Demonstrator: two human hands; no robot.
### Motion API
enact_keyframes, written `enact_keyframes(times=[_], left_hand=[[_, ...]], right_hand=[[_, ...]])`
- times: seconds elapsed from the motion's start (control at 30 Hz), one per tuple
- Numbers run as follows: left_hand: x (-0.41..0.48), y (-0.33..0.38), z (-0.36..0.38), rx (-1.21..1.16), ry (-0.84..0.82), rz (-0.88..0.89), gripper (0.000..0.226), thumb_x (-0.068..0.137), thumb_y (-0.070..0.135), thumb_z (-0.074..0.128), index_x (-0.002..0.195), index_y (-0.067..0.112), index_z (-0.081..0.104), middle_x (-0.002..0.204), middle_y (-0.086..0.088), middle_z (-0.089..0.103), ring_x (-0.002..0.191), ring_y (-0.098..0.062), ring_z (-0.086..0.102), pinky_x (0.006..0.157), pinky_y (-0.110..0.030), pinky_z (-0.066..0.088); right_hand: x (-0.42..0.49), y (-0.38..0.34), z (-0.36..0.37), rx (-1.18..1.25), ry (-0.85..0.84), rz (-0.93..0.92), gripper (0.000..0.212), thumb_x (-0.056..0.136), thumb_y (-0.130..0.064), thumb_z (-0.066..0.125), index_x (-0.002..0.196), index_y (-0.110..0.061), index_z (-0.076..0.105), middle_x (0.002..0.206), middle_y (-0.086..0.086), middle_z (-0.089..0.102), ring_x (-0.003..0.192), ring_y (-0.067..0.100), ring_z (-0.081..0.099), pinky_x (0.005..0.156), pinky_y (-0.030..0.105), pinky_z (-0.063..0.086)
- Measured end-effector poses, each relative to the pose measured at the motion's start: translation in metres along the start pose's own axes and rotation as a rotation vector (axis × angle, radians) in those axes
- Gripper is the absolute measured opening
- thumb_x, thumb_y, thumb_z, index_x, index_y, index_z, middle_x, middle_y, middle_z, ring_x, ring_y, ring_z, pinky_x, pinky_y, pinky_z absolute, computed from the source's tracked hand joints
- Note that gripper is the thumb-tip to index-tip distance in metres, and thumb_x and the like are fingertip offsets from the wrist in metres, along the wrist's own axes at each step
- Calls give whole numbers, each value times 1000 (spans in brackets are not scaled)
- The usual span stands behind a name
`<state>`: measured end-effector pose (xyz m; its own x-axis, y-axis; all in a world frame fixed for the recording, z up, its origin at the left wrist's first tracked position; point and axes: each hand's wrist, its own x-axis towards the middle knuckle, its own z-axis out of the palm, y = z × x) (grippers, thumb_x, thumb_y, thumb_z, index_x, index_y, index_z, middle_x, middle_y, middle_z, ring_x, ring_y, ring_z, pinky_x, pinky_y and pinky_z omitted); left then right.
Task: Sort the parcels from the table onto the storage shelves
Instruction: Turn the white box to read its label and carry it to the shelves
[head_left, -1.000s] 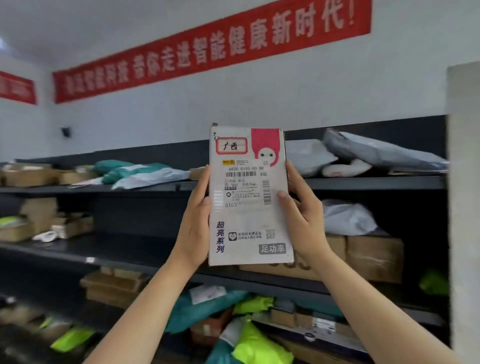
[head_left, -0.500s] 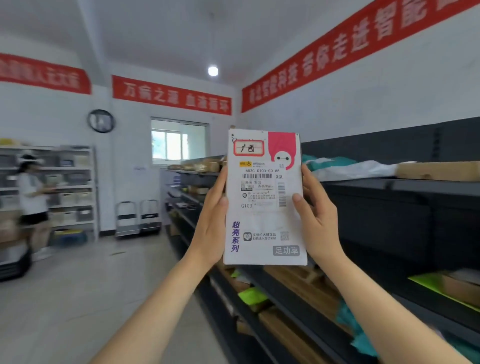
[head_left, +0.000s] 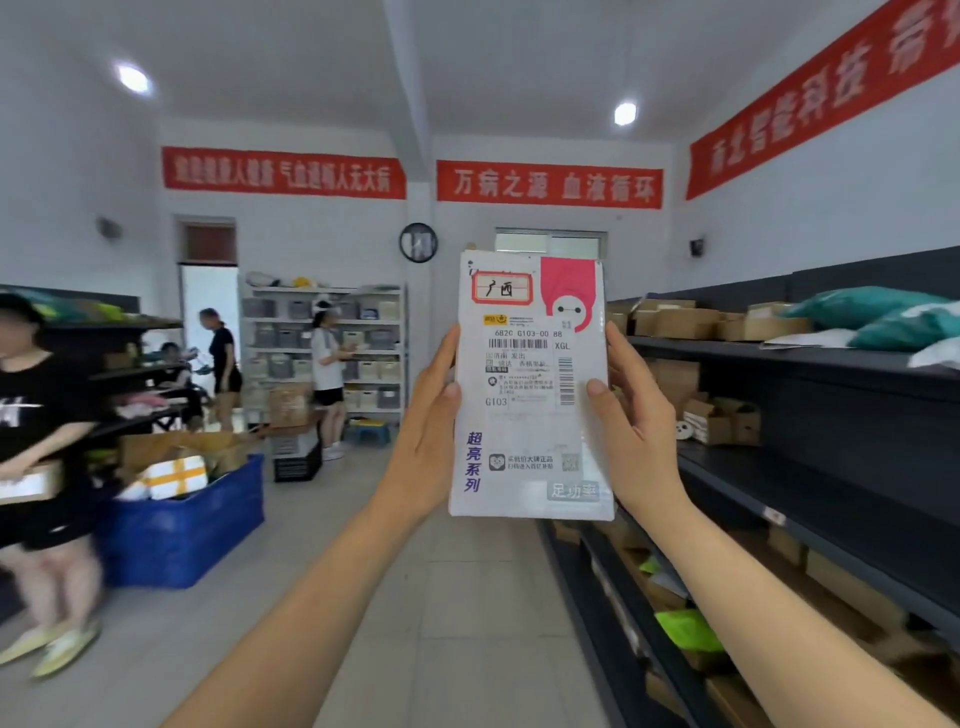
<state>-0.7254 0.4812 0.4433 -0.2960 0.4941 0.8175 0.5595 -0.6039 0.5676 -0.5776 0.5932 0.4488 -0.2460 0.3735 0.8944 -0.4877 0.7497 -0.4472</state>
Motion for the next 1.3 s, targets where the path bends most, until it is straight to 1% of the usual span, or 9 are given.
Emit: enact_keyframes(times=[0.13,0.23,0.37,0.47,0.53,0.67,0.83,1.03,1.3], left_hand=[[12,-19,0,3,23,22,49,99,33,30,146,41,20,156,8,30,141,-13,33,114,-49,32],[23,-33,9,19,52,36,47,99,30,29,143,44,22,151,16,36,137,-5,38,111,-35,37],[37,-50,25,62,72,28,44,99,28,27,134,55,26,145,25,41,135,-6,43,109,-36,40],[49,-67,28,85,91,6,48,98,30,28,143,43,22,146,20,42,132,-6,45,107,-33,43],[58,-78,27,83,104,-7,48,97,30,29,143,42,22,142,25,45,130,-3,48,104,-28,44],[71,-103,18,111,119,-36,52,98,32,30,149,34,20,151,4,40,135,-18,45,107,-48,41],[88,-141,-5,137,130,-47,55,95,41,33,148,36,20,150,3,41,132,-20,48,105,-52,42],[117,-185,-45,160,88,-45,54,98,31,28,151,29,17,147,-1,45,128,-22,52,102,-52,45],[161,-236,-84,171,53,-1,56,97,34,26,151,30,15,146,6,45,121,-13,57,99,-45,49]], right_hand=[[20,33,3,29,-48,2,59,86,-40,52,140,-22,43,126,-14,64,112,7,64,82,26,57],[37,58,-3,62,-88,14,60,84,-45,53,140,-26,44,132,-1,62,117,17,62,88,46,57],[54,90,-11,93,-118,49,68,83,-45,53,145,-19,40,133,5,60,118,19,62,89,48,57],[65,113,-13,123,-126,44,67,85,-44,53,145,-19,39,134,2,61,119,21,61,89,53,55],[71,127,-10,136,-121,37,65,85,-44,53,145,-19,40,133,2,61,118,21,62,87,54,56],[80,151,2,155,-125,48,58,84,-45,52,139,-30,43,130,-4,62,113,18,65,84,49,59],[94,188,31,161,-138,68,51,83,-46,53,133,-41,44,130,-5,62,115,19,63,85,52,57],[114,235,74,172,-103,48,64,84,-43,53,143,-20,41,132,-3,61,116,19,63,85,47,59],[147,282,117,124,-73,40,66,83,-49,54,143,-23,40,133,1,60,118,21,62,88,53,56]])
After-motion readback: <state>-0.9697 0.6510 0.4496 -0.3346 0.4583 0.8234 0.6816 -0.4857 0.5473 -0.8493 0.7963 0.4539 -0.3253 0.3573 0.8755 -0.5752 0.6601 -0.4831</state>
